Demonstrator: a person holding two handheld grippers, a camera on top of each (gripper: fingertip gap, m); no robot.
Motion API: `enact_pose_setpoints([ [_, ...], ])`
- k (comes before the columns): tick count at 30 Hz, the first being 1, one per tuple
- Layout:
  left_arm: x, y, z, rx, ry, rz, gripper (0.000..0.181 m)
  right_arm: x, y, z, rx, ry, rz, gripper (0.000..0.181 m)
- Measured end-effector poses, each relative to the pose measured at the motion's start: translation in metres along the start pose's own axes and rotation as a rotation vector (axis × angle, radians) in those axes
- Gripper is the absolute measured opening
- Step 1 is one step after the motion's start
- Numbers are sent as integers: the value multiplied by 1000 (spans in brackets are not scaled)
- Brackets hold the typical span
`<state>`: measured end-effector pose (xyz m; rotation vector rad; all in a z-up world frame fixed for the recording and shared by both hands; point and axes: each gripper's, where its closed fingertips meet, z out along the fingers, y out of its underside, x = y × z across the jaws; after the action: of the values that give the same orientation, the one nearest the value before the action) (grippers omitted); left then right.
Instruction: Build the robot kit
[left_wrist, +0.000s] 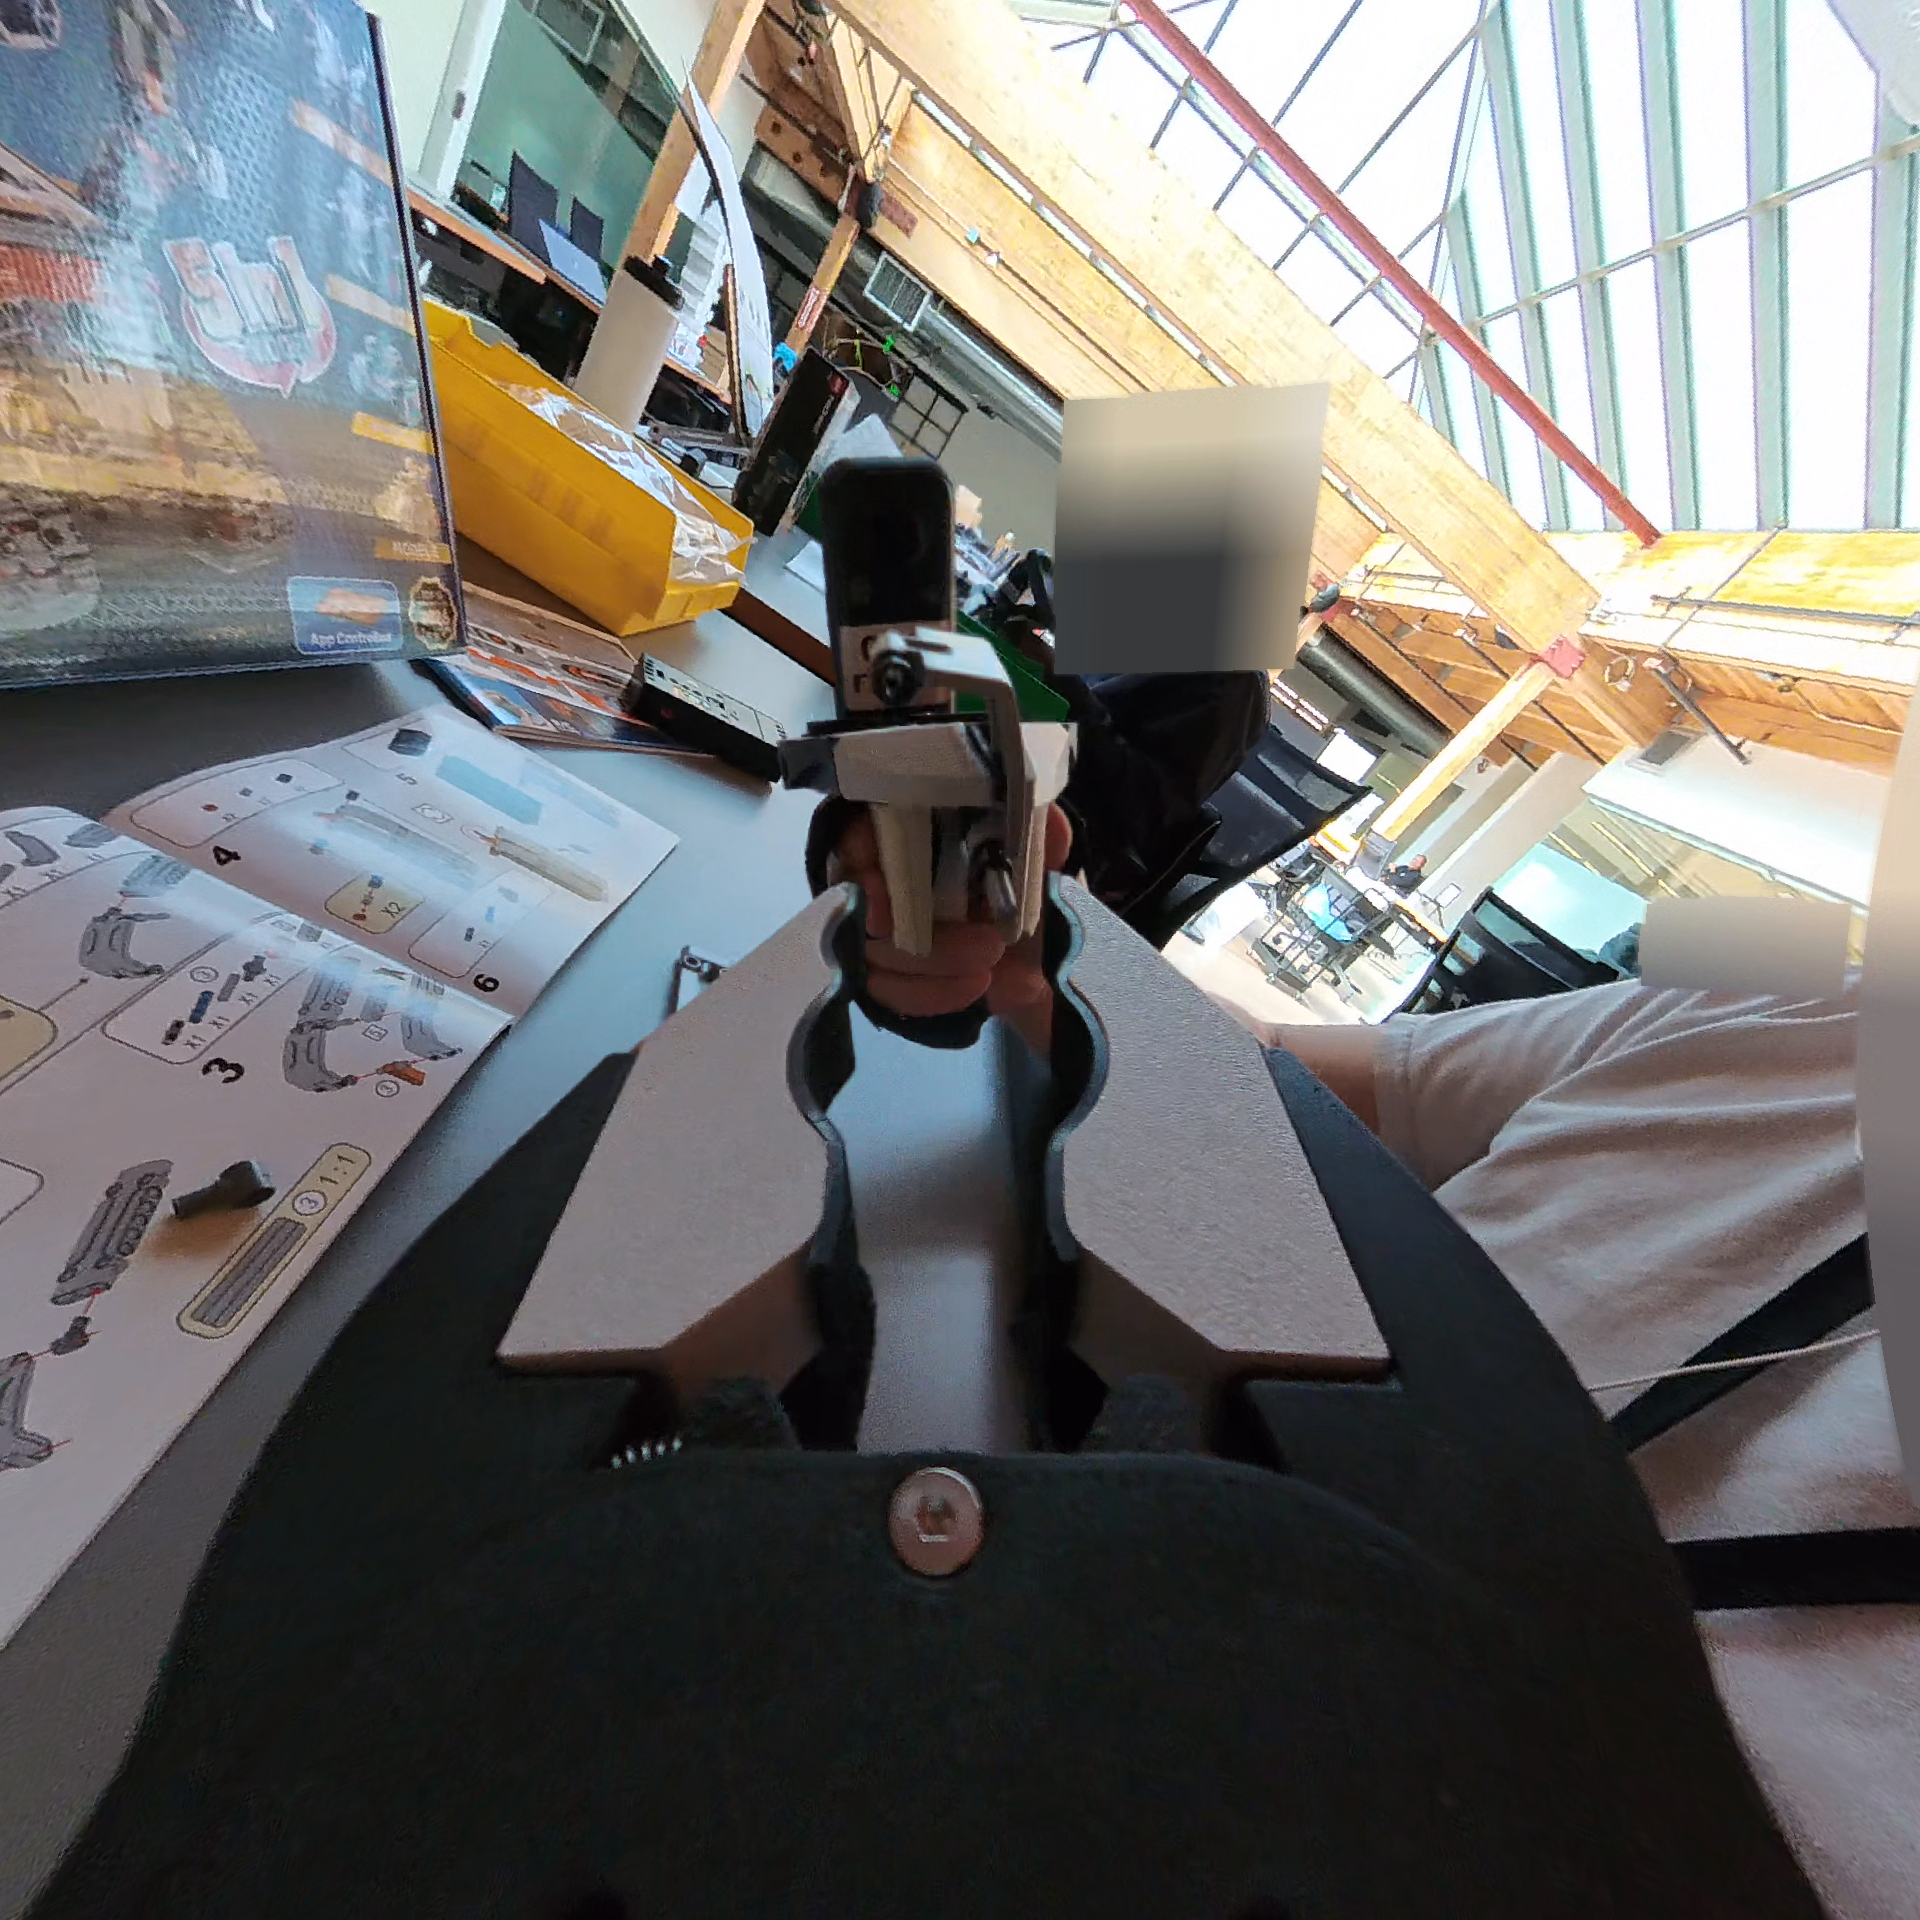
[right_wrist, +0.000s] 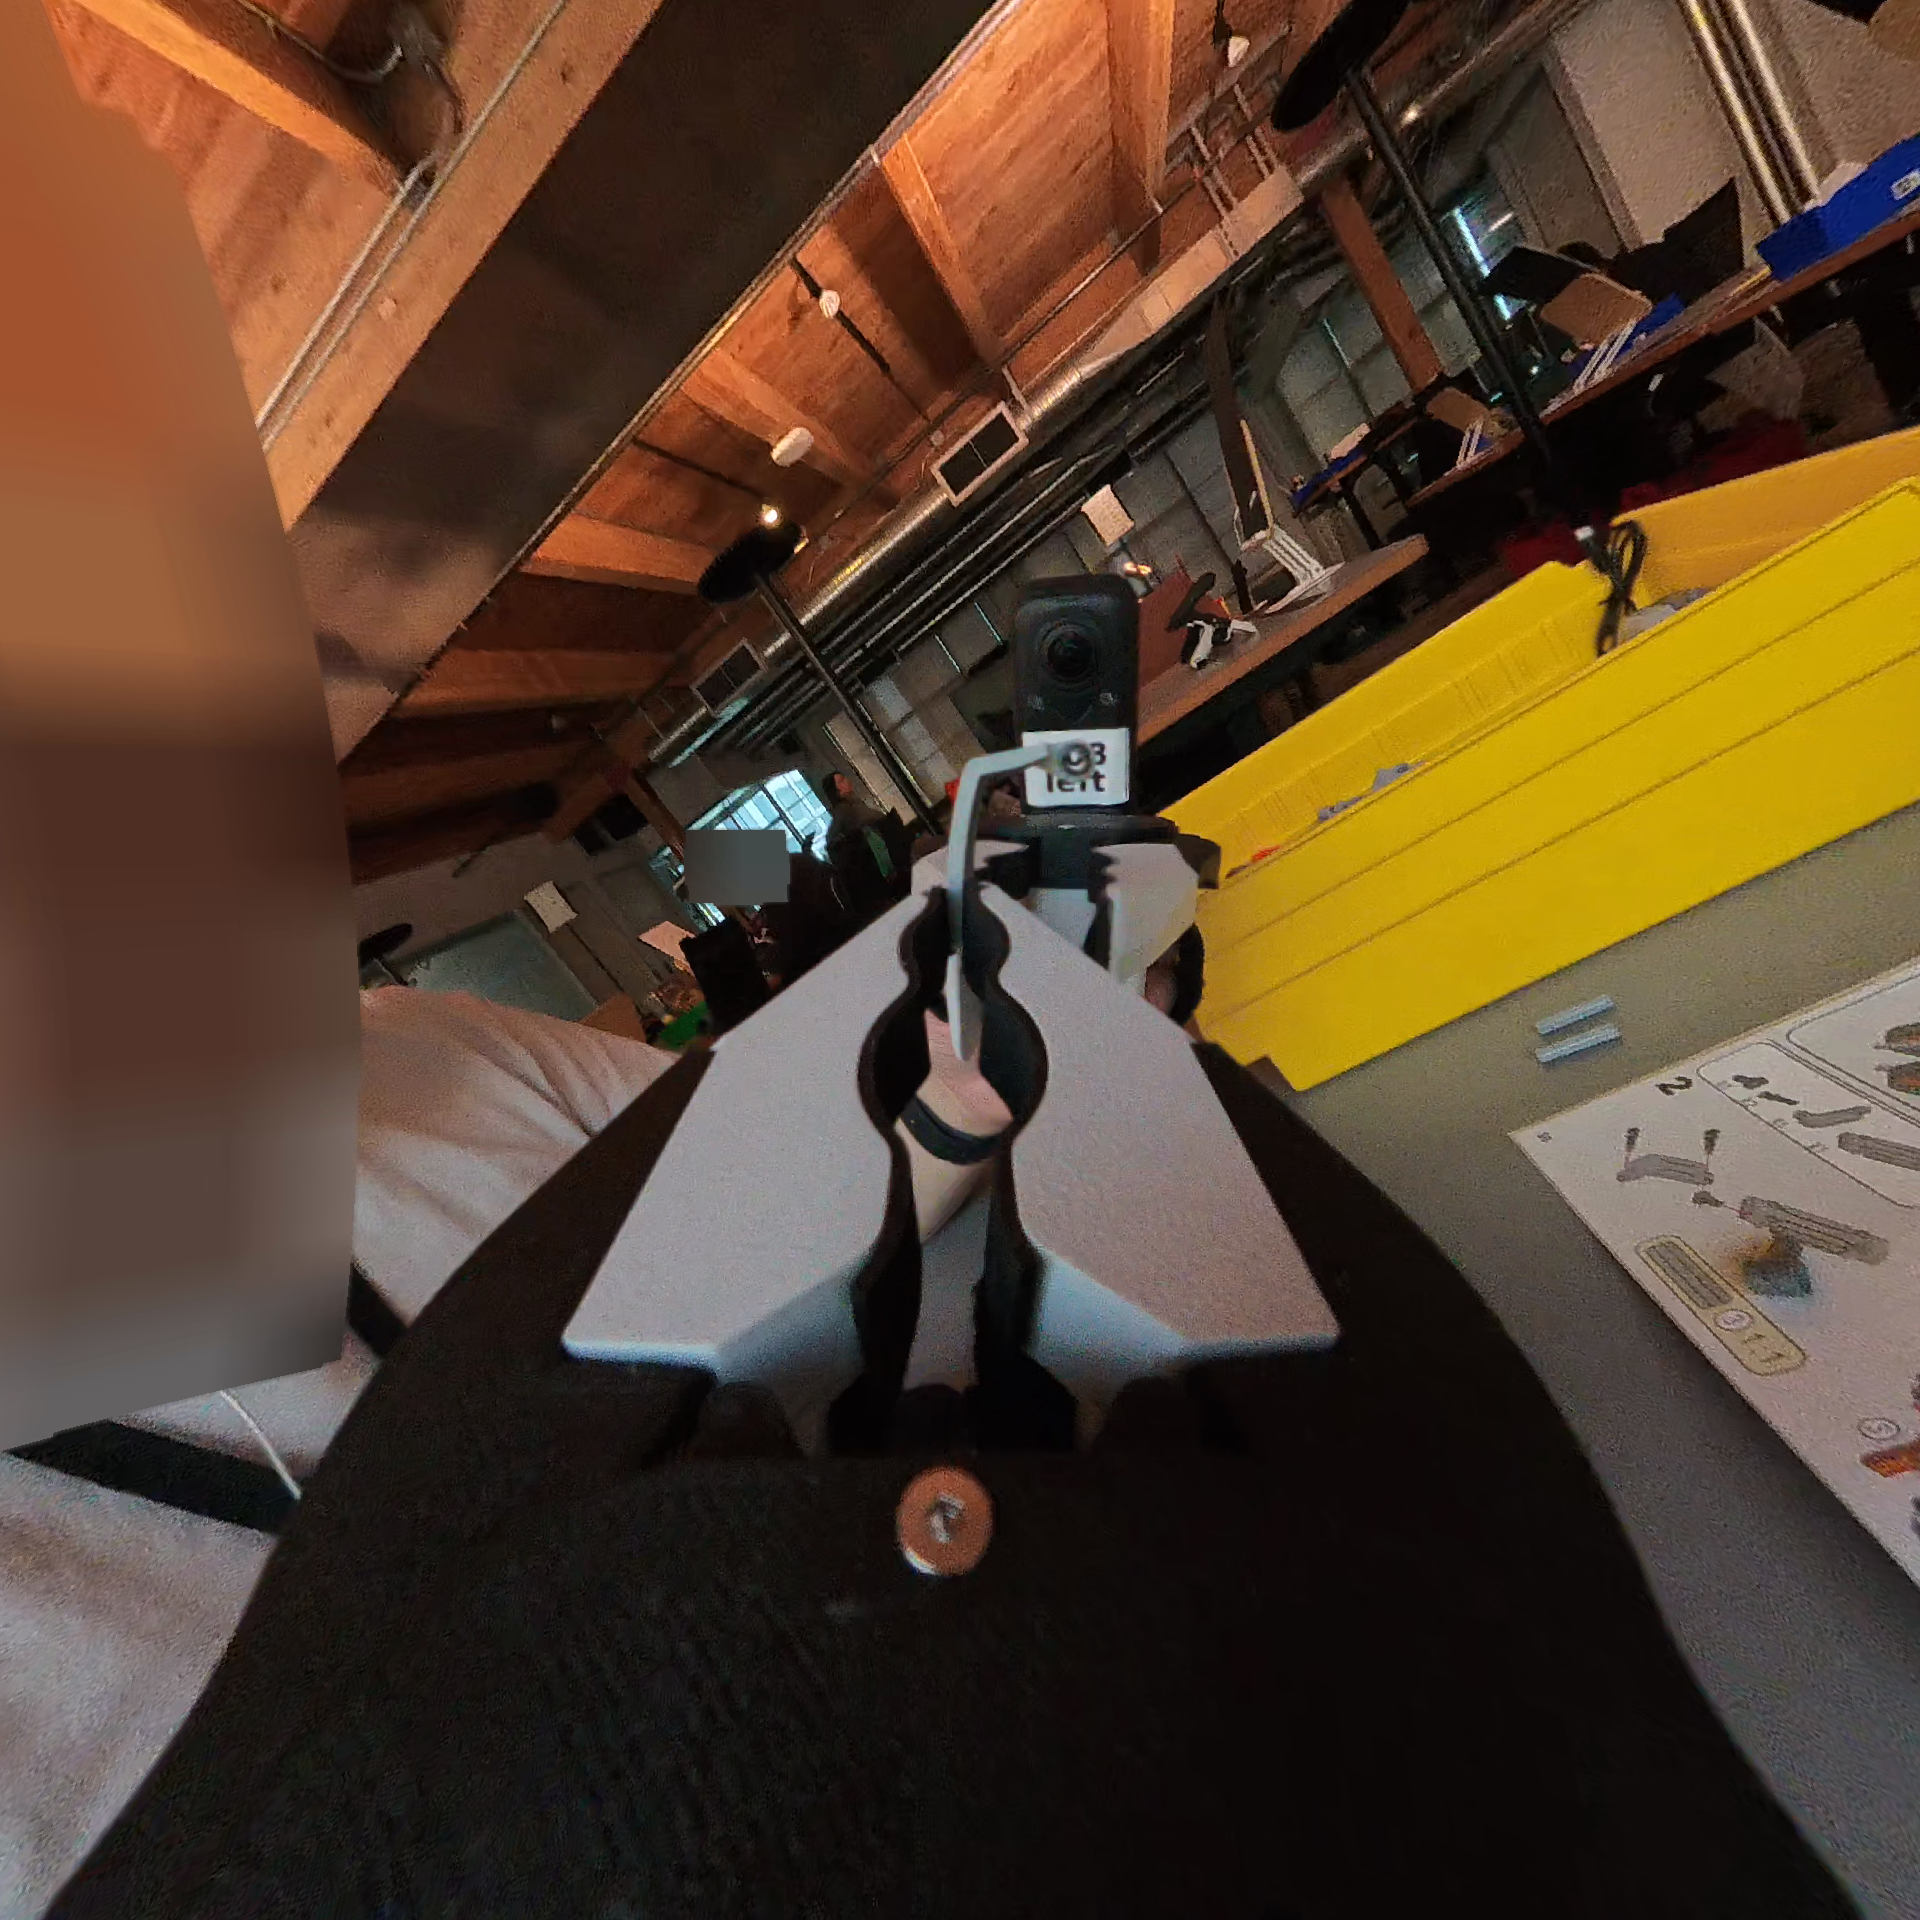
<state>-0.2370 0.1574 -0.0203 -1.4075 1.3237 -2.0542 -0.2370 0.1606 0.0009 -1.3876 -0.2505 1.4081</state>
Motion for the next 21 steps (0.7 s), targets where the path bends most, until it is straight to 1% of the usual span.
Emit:
enact_pose_setpoints([
  [2, 0, -1, 2, 26, 14, -13, 26, 0, 1, 0, 9, -18, 33, 0],
  [6, 3, -4, 3, 82, 56, -35, 14, 3, 3, 4, 7, 5, 16, 0],
  [8, 4, -3, 5, 85, 60, -29, 10, 4, 4, 6, 5, 15, 9, 0],
  [11, 3, -2, 6, 87, 30, -5, 6, 7, 6, 8, 13, 28, 15, 0],
  [16, -1, -1, 5, 73, -2, 1, 5, 10, 6, 9, 14, 37, 8, 1],
  [17, 0, -2, 3, 72, 2, -2, 4, 9, 2, 8, 15, 34, -11, 10],
  [18, 0, -6, 0, 87, 3, -5, 4, 8, -3, 5, 18, 40, -41, 24],
  [19, 0, -13, -6, 113, -1, -3, 4, 9, -6, 0, 3, 67, -95, 27],
  [20, -1, -20, -14, 143, -9, 1, 4, 17, -6, -7, -42, 126, -177, 24],
  [21, -1, -29, -22, 175, -18, 8, 4, 29, -1, -14, -117, 203, -281, 20],
])
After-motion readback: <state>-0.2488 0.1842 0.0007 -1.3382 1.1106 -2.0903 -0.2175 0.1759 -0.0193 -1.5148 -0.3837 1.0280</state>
